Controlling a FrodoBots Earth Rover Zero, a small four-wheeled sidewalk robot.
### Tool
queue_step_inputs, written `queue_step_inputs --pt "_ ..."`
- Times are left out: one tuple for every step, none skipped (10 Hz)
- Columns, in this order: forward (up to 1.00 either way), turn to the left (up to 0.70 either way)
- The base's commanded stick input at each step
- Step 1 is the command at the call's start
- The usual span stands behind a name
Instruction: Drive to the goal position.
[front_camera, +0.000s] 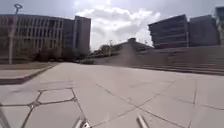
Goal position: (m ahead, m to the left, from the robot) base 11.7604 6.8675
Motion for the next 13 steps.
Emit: queue_step_inputs --pt "1.0 -0.27" --pt "1.0 -0.27" --pt "1.0 -0.27" --pt "1.0 -0.27" --pt "1.0 -0.27" --pt "1.0 -0.27" --pt "1.0 -0.02" --pt "1.0 0.0" --pt "1.0 0.0" --pt "1.0 0.17" --pt "1.0 0.27" --pt "1.0 0.27" --pt "1.0 0.27"
